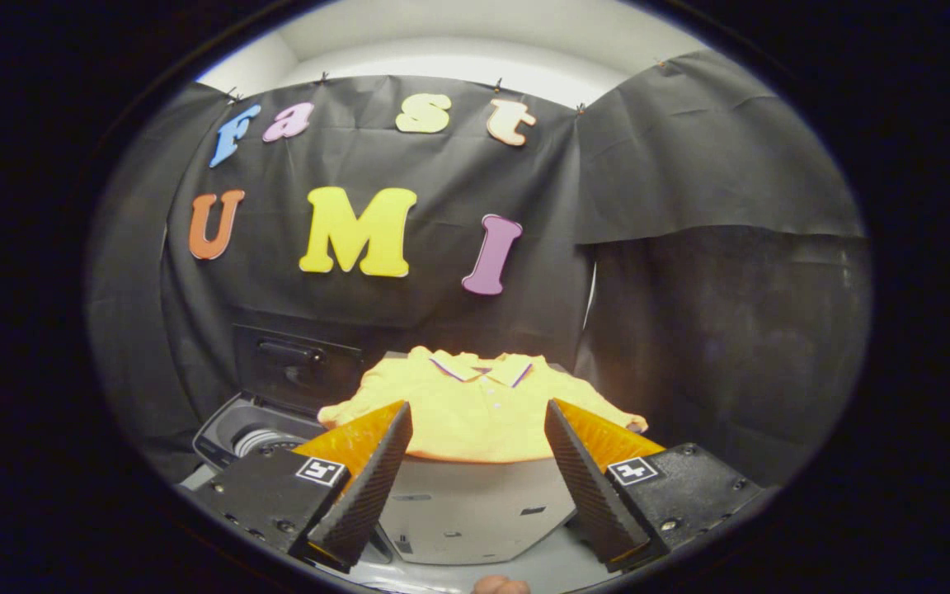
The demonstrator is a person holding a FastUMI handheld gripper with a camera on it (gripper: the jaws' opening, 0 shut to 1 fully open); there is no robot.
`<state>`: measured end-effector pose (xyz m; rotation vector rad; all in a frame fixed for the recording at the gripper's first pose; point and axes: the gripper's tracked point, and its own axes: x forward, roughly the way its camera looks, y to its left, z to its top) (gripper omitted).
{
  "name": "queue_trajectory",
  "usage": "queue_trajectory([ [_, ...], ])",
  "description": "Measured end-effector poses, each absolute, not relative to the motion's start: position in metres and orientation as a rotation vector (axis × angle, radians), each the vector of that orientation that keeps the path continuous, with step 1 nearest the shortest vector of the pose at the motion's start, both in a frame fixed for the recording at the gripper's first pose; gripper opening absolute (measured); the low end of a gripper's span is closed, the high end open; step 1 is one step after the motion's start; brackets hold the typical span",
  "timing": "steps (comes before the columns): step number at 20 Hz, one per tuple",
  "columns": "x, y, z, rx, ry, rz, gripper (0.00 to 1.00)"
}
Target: Put the clothes into the washing machine and then close the washing machine lid.
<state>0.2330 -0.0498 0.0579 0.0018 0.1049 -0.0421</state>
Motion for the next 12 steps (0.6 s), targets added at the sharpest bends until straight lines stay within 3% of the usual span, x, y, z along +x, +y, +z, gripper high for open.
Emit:
queue_trajectory([
  [12,0.381,-0.064,0.027,0.017,0.421,-0.015,1.00],
])
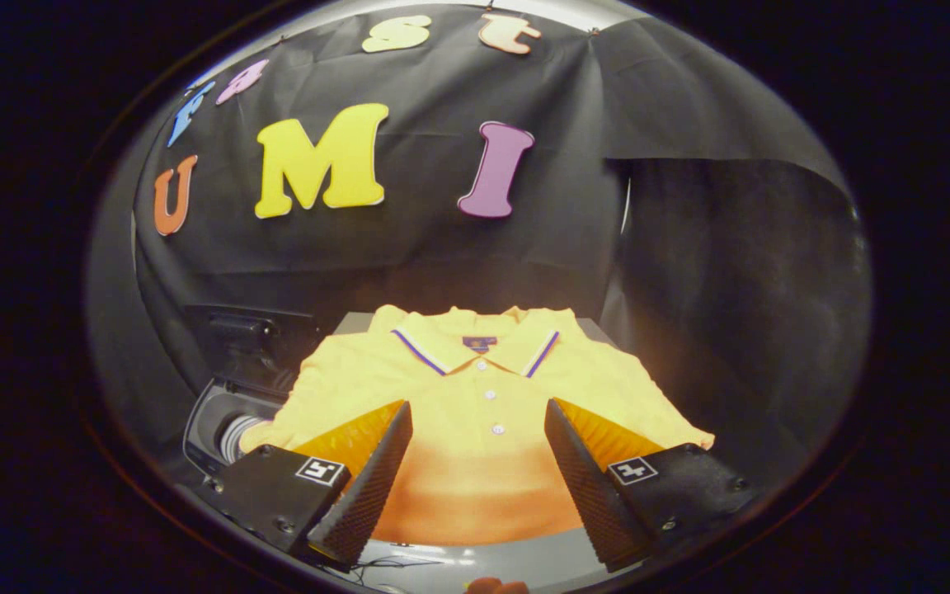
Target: Put the clothes into the washing machine and then close the washing machine lid.
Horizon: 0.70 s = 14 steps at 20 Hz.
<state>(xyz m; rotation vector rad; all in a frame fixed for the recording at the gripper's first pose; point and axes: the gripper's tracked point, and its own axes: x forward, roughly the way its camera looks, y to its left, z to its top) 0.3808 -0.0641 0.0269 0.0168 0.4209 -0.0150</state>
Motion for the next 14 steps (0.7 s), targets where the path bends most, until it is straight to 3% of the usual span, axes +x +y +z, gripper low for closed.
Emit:
queue_trajectory([
  [14,0.421,-0.068,-0.012,0.064,0.625,0.039,1.00],
])
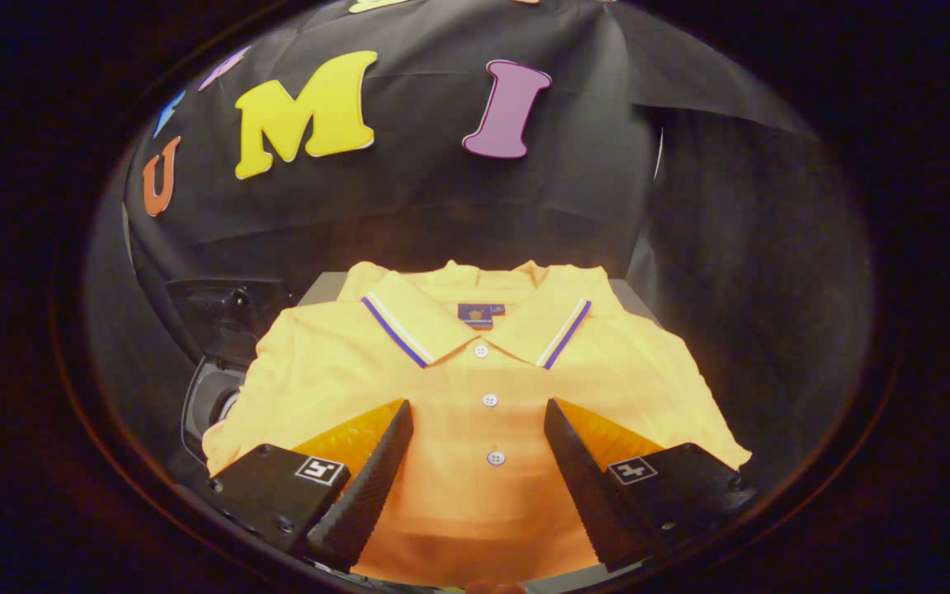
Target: Put the clothes into the washing machine and then close the washing machine lid.
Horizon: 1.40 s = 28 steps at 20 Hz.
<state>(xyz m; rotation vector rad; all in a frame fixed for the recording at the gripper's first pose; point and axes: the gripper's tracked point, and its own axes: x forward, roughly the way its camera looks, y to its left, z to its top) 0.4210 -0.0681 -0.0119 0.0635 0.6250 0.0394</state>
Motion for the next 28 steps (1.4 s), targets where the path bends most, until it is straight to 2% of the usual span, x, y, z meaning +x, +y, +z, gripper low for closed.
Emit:
queue_trajectory([
  [6,0.415,-0.067,-0.016,0.084,0.726,0.052,1.00],
  [8,0.416,-0.062,-0.011,0.073,0.754,0.083,0.95],
  [11,0.418,-0.056,-0.011,0.079,0.743,0.068,0.09],
  [16,0.417,-0.056,-0.008,0.143,0.795,0.040,0.06],
  [28,0.414,-0.053,0.090,0.195,0.667,0.023,0.06],
])
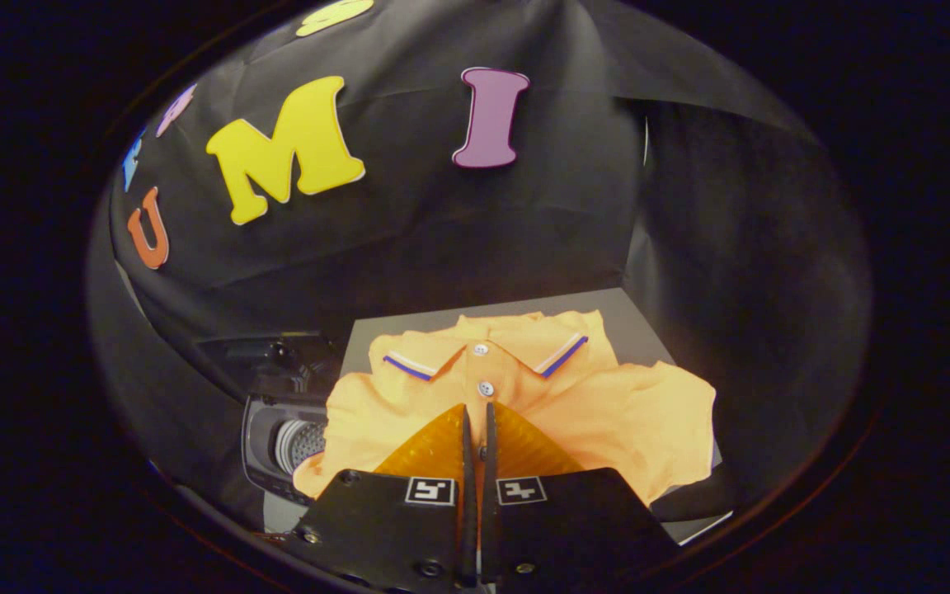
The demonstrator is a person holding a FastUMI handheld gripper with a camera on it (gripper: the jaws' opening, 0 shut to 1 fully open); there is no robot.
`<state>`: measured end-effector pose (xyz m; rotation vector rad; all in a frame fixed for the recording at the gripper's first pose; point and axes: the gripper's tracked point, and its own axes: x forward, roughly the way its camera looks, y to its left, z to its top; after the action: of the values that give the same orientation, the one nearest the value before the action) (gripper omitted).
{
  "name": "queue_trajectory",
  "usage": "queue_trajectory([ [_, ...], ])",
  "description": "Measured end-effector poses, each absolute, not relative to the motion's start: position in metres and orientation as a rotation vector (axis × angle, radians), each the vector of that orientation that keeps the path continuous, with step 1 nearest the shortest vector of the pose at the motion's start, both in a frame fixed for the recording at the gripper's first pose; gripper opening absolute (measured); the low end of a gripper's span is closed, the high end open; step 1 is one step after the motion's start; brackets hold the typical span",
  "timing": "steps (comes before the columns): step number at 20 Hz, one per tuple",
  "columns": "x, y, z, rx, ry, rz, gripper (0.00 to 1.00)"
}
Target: Put the clothes into the washing machine and then close the washing machine lid.
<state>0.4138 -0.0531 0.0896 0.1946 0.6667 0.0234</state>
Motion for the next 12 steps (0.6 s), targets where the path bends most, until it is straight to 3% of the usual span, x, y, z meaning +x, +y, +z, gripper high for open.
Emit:
queue_trajectory([
  [12,0.406,-0.006,0.163,0.080,0.579,0.084,0.05],
])
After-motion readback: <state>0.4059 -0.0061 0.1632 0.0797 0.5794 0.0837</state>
